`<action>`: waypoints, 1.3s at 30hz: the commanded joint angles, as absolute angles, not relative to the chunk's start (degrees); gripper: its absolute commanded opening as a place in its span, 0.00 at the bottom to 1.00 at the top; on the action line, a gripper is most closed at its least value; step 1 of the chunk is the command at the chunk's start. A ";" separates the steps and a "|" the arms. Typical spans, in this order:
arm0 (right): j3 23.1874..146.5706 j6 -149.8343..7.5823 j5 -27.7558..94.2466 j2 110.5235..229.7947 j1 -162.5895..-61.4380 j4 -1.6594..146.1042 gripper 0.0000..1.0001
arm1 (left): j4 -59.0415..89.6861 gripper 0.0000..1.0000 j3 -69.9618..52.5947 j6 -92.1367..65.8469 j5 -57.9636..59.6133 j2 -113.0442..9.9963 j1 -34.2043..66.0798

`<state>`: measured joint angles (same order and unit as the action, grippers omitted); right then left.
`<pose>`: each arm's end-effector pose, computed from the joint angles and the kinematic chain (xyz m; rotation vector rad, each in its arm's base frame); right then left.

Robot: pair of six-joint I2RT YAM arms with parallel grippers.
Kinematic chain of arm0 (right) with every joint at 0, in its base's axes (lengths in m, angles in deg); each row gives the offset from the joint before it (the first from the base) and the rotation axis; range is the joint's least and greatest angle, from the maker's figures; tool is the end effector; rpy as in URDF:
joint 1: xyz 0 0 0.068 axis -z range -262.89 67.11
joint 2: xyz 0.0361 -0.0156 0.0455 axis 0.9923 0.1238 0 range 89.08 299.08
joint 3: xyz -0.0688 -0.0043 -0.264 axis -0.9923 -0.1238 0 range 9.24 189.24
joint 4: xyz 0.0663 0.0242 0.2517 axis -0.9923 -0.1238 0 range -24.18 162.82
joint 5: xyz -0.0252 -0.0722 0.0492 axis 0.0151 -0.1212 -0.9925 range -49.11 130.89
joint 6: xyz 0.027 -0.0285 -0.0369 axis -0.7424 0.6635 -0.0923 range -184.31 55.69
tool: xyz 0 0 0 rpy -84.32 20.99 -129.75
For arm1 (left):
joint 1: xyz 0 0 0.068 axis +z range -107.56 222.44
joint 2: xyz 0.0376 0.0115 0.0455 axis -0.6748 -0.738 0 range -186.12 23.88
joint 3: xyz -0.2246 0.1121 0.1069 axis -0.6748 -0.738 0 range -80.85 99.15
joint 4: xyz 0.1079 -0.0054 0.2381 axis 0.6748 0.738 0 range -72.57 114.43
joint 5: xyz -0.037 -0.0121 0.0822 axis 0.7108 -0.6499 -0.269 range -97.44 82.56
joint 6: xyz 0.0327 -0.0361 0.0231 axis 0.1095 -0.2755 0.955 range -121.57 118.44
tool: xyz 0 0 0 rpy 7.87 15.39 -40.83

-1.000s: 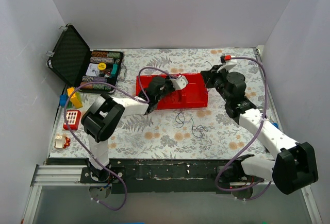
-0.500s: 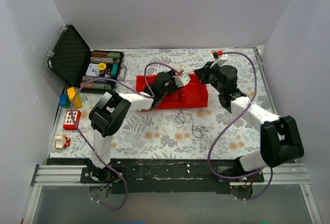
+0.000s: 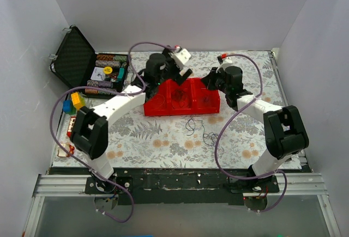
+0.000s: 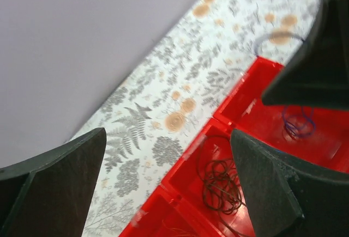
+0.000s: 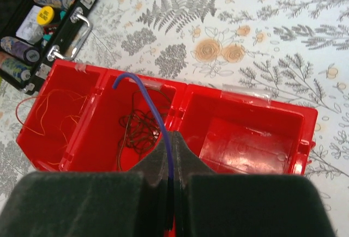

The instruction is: Untangle the cables

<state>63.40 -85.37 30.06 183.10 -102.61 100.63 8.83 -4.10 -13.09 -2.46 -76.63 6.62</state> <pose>0.3475 0.1316 0.2431 -0.1184 1.8249 0.6758 0.3406 -0.2496 0.3007 0.4578 1.8290 -0.6539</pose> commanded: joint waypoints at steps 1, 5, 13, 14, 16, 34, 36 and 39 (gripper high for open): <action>64.61 -84.79 29.28 183.82 -102.92 96.04 0.01 | 14.18 0.98 -2.53 -23.35 3.19 -66.84 10.70; 71.10 -83.83 35.25 185.75 -105.47 81.82 0.01 | 13.47 0.98 -4.82 -26.70 3.81 -61.64 11.76; 70.95 -84.35 43.43 183.48 -107.85 69.40 0.37 | 13.20 0.98 -2.46 -29.43 5.40 -58.65 11.76; 70.86 -84.61 43.96 183.39 -107.85 68.78 0.44 | 13.64 0.98 -2.19 -28.82 5.40 -58.39 11.76; 72.25 -84.88 43.96 183.21 -107.85 66.59 0.61 | 13.82 0.98 -2.01 -27.50 5.13 -57.77 11.76; 75.61 -82.51 37.74 178.12 -107.50 65.17 0.14 | 14.96 0.98 -2.98 -25.21 3.11 -54.61 11.85; 73.59 -81.98 35.54 176.54 -107.41 66.40 0.13 | 15.23 0.98 -3.24 -24.60 3.11 -54.34 11.76; 70.69 -79.00 29.66 173.20 -107.58 65.70 0.20 | 15.49 0.98 -4.03 -23.28 3.02 -53.99 11.76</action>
<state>72.79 -82.57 37.90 178.09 -107.62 65.09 14.36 -3.60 -25.29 3.79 -57.11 11.85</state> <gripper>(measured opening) 0.138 0.981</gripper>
